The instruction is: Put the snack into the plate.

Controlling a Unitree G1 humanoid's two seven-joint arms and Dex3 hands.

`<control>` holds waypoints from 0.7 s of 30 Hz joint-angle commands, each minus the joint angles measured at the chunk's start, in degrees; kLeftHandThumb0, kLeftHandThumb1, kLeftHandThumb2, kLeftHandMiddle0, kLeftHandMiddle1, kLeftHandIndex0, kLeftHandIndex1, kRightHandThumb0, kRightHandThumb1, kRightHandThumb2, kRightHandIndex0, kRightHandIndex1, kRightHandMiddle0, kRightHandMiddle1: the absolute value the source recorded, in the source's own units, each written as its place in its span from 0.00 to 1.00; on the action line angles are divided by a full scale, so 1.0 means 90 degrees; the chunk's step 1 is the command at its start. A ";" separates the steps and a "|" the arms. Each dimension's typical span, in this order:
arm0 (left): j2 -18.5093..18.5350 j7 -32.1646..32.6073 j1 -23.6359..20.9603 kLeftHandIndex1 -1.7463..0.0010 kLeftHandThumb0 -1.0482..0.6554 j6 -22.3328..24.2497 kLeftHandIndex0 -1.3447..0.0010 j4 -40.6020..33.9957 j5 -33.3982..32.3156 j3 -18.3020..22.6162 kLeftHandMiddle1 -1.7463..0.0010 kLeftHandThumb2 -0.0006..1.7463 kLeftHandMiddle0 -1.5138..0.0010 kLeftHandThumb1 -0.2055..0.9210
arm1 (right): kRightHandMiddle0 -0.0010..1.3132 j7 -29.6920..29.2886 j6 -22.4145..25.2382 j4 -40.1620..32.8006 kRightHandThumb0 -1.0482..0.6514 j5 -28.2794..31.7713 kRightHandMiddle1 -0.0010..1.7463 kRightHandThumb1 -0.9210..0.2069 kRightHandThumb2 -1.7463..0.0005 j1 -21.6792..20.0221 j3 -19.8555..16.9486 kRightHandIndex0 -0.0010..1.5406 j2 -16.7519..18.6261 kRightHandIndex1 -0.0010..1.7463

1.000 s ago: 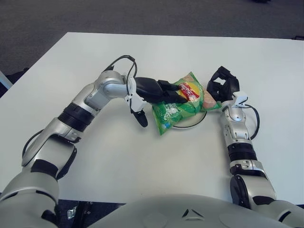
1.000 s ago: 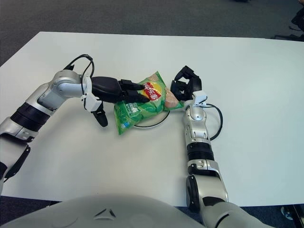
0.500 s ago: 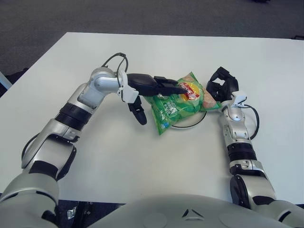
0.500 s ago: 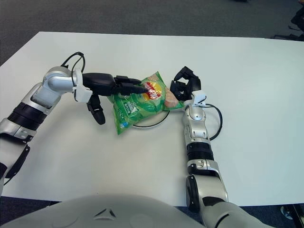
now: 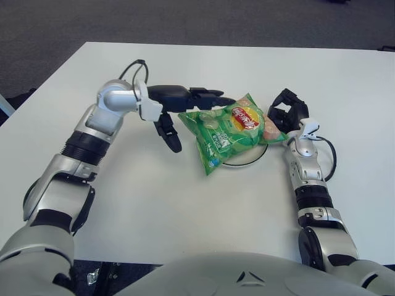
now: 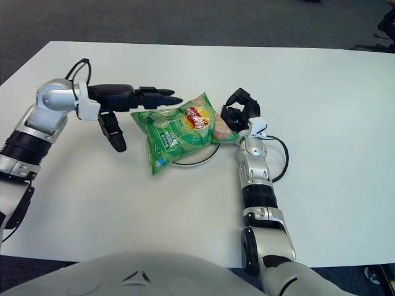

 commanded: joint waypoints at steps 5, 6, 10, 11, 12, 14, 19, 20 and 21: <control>0.0398 0.0007 0.0083 1.00 0.00 0.0322 1.00 -0.0392 -0.0059 0.0465 1.00 0.15 1.00 0.93 | 0.55 0.0085 -0.0181 0.0402 0.30 0.0051 1.00 0.64 0.16 0.0519 -0.0047 0.86 0.0125 1.00; 0.0405 0.0052 0.0108 1.00 0.00 0.0367 1.00 -0.0441 -0.0021 0.0496 1.00 0.15 1.00 0.93 | 0.55 0.0092 -0.0189 0.0408 0.30 0.0050 1.00 0.64 0.16 0.0518 -0.0051 0.86 0.0127 1.00; 0.0423 0.0281 0.0212 1.00 0.00 0.0578 1.00 -0.0648 0.0125 0.0658 1.00 0.14 1.00 0.94 | 0.55 0.0119 -0.0198 0.0467 0.30 0.0051 1.00 0.64 0.16 0.0485 -0.0067 0.86 0.0116 1.00; 0.0426 0.0294 0.0225 1.00 0.00 0.0629 1.00 -0.0678 0.0119 0.0675 1.00 0.14 1.00 0.94 | 0.55 0.0123 -0.0196 0.0475 0.30 0.0052 1.00 0.64 0.16 0.0479 -0.0069 0.86 0.0115 1.00; 0.0425 0.0294 0.0243 1.00 0.00 0.0673 1.00 -0.0697 0.0048 0.0710 1.00 0.14 1.00 0.94 | 0.55 0.0123 -0.0184 0.0479 0.30 0.0054 1.00 0.64 0.16 0.0476 -0.0072 0.86 0.0115 1.00; 0.0434 0.0287 0.0280 1.00 0.00 0.0766 1.00 -0.0720 -0.0081 0.0779 1.00 0.13 1.00 0.94 | 0.54 0.0122 -0.0171 0.0488 0.30 0.0058 1.00 0.64 0.16 0.0468 -0.0080 0.86 0.0118 1.00; 0.0387 0.0252 0.0403 1.00 0.00 0.1100 1.00 -0.0756 -0.0428 0.0947 1.00 0.13 1.00 0.94 | 0.54 0.0138 -0.0184 0.0509 0.31 0.0077 1.00 0.64 0.16 0.0459 -0.0093 0.86 0.0124 1.00; 0.0339 0.0226 0.0447 1.00 0.00 0.1262 1.00 -0.0757 -0.0610 0.0998 1.00 0.13 1.00 0.94 | 0.54 0.0146 -0.0190 0.0513 0.31 0.0081 1.00 0.64 0.16 0.0458 -0.0094 0.86 0.0125 1.00; 0.0306 0.0205 0.0477 1.00 0.00 0.1378 1.00 -0.0761 -0.0737 0.1033 1.00 0.13 1.00 0.95 | 0.54 0.0151 -0.0194 0.0516 0.31 0.0084 1.00 0.64 0.16 0.0457 -0.0094 0.86 0.0125 1.00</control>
